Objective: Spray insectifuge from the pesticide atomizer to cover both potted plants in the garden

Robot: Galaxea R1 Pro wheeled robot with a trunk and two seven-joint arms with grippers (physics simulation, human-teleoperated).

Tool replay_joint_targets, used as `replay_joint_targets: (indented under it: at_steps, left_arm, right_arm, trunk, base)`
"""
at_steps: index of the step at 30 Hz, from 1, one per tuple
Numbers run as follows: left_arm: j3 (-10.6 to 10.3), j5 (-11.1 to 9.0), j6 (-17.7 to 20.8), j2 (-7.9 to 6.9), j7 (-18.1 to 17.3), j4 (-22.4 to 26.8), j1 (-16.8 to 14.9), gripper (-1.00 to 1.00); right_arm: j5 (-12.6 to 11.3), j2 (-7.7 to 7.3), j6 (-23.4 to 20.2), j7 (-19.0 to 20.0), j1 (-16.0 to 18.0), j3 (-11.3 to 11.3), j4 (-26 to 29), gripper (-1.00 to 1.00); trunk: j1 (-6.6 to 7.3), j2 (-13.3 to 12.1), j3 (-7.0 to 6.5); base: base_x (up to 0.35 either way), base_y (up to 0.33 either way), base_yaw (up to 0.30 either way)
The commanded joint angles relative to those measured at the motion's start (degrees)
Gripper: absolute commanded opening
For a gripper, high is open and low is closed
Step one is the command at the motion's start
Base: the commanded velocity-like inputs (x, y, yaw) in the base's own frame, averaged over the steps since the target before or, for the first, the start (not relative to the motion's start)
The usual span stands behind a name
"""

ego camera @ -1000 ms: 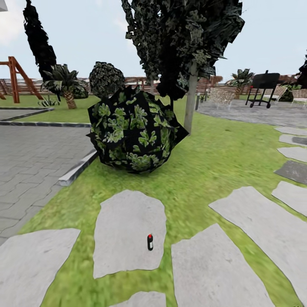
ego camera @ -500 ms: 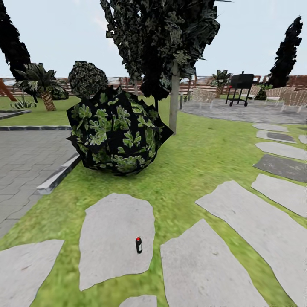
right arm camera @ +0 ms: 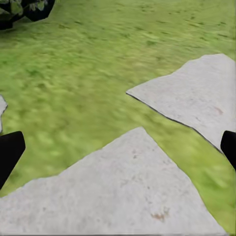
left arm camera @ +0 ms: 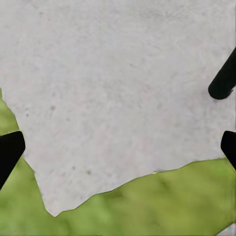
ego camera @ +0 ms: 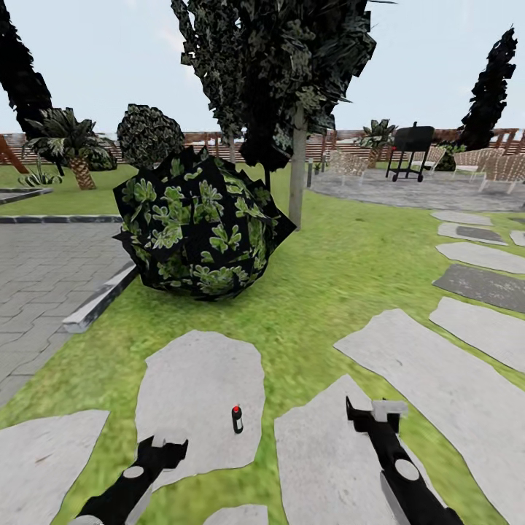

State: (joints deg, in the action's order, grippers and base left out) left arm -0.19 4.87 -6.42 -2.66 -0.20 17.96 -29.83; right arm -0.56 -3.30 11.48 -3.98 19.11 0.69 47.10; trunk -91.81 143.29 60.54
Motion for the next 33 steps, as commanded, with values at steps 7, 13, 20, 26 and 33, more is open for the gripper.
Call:
replay_joint_targets:
  at_steps: [7,13,20,26,33]
  left_arm:
    - [0.19,0.38,-3.77,0.38,-0.4,-0.19,0.06,1.0]
    - [0.27,0.25,-4.31,0.37,-0.42,-0.75,0.12,1.0]
    - [0.27,0.31,-4.39,0.7,-0.42,-0.9,0.14,1.0]
    - [0.27,0.32,-4.41,0.65,-0.42,-0.91,0.16,1.0]
    - [0.27,0.41,-5.69,0.64,-0.54,-0.91,0.29,1.0]
  right_arm:
    - [0.03,-0.05,-3.58,-0.07,1.23,-0.21,-4.24,1.0]
    - [-0.04,-1.97,-3.62,-0.18,1.28,-0.2,-8.25,1.0]
    - [-0.07,-2.4,-3.52,-0.32,1.29,-0.1,-11.01,1.0]
    - [-0.1,-2.42,-3.48,-0.36,1.29,-0.1,-11.65,1.0]
    - [-0.05,-2.38,-3.5,-0.37,1.29,-0.17,-11.75,1.0]
  trunk:
    - [0.01,0.02,0.05]
    - [0.01,0.02,0.05]
    - [0.01,0.02,0.05]
    - [0.01,0.02,0.05]
    - [0.01,0.02,0.05]
  base:
    - [0.072,0.043,0.0]
    - [0.269,0.178,-0.063]
    - [0.288,0.204,-0.28]
    - [0.195,0.205,-0.299]
    - [0.013,0.017,-0.3]
